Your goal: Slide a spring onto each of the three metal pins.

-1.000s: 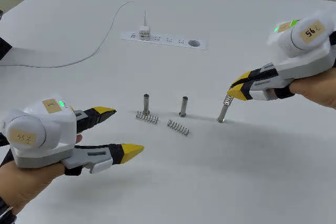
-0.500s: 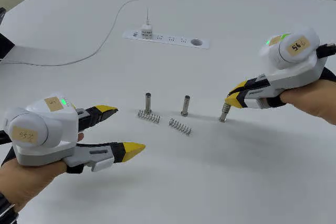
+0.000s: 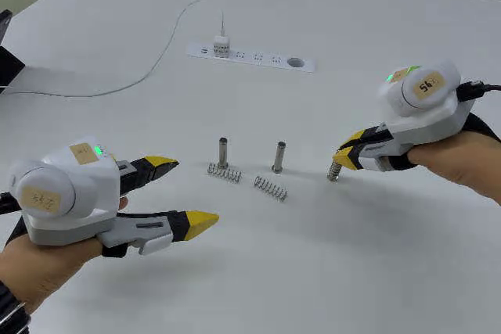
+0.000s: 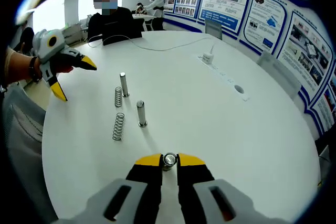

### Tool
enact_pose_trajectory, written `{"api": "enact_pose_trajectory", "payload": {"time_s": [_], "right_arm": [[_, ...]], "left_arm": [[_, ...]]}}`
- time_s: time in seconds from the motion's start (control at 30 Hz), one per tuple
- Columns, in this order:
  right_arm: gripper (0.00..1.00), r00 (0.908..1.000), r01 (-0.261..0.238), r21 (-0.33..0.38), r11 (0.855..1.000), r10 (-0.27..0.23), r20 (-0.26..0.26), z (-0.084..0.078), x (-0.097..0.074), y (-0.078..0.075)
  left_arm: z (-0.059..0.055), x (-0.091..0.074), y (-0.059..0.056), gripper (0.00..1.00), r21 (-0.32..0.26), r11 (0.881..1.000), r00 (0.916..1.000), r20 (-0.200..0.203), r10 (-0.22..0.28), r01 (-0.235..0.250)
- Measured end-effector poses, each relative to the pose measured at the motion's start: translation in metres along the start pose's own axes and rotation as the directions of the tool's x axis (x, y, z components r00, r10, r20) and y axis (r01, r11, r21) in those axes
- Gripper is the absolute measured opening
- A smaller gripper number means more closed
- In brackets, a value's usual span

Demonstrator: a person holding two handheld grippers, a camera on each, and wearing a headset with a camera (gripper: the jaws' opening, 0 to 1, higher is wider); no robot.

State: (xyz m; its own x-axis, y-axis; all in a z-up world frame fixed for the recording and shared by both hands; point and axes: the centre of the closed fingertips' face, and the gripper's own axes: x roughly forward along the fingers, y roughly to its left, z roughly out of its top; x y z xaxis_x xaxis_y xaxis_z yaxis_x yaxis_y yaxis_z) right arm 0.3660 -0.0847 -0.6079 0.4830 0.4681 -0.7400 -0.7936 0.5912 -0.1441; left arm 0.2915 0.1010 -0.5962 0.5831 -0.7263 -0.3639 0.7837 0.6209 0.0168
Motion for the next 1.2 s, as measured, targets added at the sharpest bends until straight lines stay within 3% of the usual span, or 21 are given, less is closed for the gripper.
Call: {"api": "enact_pose_trajectory", "payload": {"time_s": [0.4,0.6,1.0,1.2], "right_arm": [[0.12,1.0,0.006,0.002,1.0,-0.006,-0.004,-0.003,0.004,0.0],[0.18,0.9999,0.012,-0.007,1.0,-0.012,0.003,0.0,0.002,0.002],[0.2,0.999,0.015,-0.011,1.0,-0.015,0.041,0.015,-0.009,0.003],[0.2,0.9978,-0.005,-0.028,1.0,0.007,0.066,0.027,-0.01,0.016]], "left_arm": [[-0.001,-0.001,0.0,0.62,-0.003,1.0,1.0,-0.001,0.001,-0.001],[-0.001,0.0,0.0,0.62,-0.001,1.0,1.0,0.001,0.001,-0.001],[0.001,0.002,-0.003,0.62,0.005,1.0,1.0,-0.001,-0.008,0.008],[0.003,0.003,-0.004,0.62,0.008,1.0,0.9999,0.0,-0.011,0.011]]}}
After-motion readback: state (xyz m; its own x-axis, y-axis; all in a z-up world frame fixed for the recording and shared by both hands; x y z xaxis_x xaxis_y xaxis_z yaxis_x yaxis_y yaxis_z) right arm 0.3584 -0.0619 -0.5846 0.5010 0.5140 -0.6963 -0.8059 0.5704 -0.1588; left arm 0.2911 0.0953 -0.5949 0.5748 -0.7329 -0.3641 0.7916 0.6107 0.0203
